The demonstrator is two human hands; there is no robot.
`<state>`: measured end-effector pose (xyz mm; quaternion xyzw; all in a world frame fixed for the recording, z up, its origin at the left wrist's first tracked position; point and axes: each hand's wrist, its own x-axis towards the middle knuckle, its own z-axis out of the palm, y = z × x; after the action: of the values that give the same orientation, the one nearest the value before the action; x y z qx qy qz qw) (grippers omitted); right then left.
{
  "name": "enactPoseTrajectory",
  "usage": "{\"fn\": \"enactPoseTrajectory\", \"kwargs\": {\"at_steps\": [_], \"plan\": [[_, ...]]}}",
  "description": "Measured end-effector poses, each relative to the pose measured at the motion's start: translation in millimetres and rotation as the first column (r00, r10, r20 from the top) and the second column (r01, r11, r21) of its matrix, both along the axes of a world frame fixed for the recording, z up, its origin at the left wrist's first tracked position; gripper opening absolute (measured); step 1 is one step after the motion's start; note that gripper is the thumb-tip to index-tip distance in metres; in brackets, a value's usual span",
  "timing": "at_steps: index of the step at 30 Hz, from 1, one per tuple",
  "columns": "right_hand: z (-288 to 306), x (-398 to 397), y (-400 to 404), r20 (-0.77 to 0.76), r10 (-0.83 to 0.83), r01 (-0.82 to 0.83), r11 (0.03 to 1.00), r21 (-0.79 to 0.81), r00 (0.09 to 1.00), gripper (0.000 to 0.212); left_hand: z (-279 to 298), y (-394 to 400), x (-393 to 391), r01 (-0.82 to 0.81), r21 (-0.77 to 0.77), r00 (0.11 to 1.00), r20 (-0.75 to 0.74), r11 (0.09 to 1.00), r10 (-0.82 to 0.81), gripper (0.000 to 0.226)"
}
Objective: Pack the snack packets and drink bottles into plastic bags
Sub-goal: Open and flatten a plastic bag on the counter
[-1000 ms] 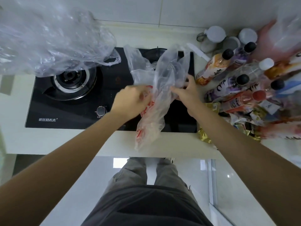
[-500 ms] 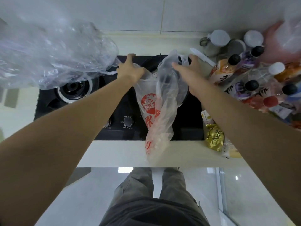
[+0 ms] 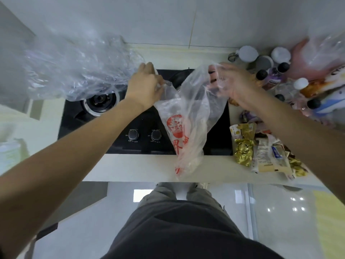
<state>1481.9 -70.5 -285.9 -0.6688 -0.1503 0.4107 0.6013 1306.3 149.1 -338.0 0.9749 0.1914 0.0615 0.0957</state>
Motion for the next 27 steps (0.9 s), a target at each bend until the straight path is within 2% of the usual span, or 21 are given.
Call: {"fn": "enactPoseTrajectory", "kwargs": {"at_steps": [3,5,7,9,11,14,16,19,23,25,27], "plan": [[18,-2,-14,0.029,0.15,-0.15,0.988,0.03,0.988,0.024,15,-4,-20,0.139,0.096,0.988,0.056,0.986,-0.144,0.014],[28,-2,-23,0.068,0.284,-0.284,0.959,0.0,0.956,0.034,24,-9,-29,0.247,0.033,0.967,0.057,0.969,-0.248,0.014],[35,-5,-29,0.126,0.423,-0.409,0.904,-0.122,0.897,0.055,33,-17,-36,0.3,-0.083,0.954,0.026,0.95,-0.299,0.012],[42,-11,-32,0.167,0.565,-0.509,0.812,-0.285,0.808,0.074,37,-24,-41,0.275,-0.168,0.961,0.017,0.947,-0.276,0.014],[49,-19,-35,0.195,0.662,-0.539,0.719,-0.439,0.723,0.078,41,-33,-47,0.261,-0.17,0.965,0.049,0.95,-0.256,0.022],[50,-30,-43,0.218,0.752,-0.539,0.614,-0.576,0.622,0.07,46,-50,-57,0.305,-0.155,0.951,0.096,0.94,-0.293,0.022],[44,-36,-48,0.297,0.825,-0.525,0.542,-0.656,0.48,0.063,48,-64,-63,0.343,-0.164,0.939,0.097,0.925,-0.331,0.02],[32,-44,-57,0.382,0.887,-0.518,0.462,-0.72,0.261,0.054,52,-86,-71,0.371,-0.177,0.929,0.08,0.911,-0.363,0.033],[21,-53,-73,0.521,0.852,-0.515,0.468,-0.718,0.048,0.031,61,-110,-84,0.279,-0.16,0.958,-0.026,0.947,-0.286,0.031],[15,-55,-79,0.592,0.806,-0.502,0.505,-0.702,-0.017,0.026,70,-123,-92,0.217,-0.118,0.97,-0.088,0.969,-0.228,0.019],[12,-57,-84,0.678,0.734,-0.498,0.576,-0.649,-0.034,0.018,78,-133,-99,0.139,-0.063,0.981,-0.125,0.988,-0.146,0.032]]}}
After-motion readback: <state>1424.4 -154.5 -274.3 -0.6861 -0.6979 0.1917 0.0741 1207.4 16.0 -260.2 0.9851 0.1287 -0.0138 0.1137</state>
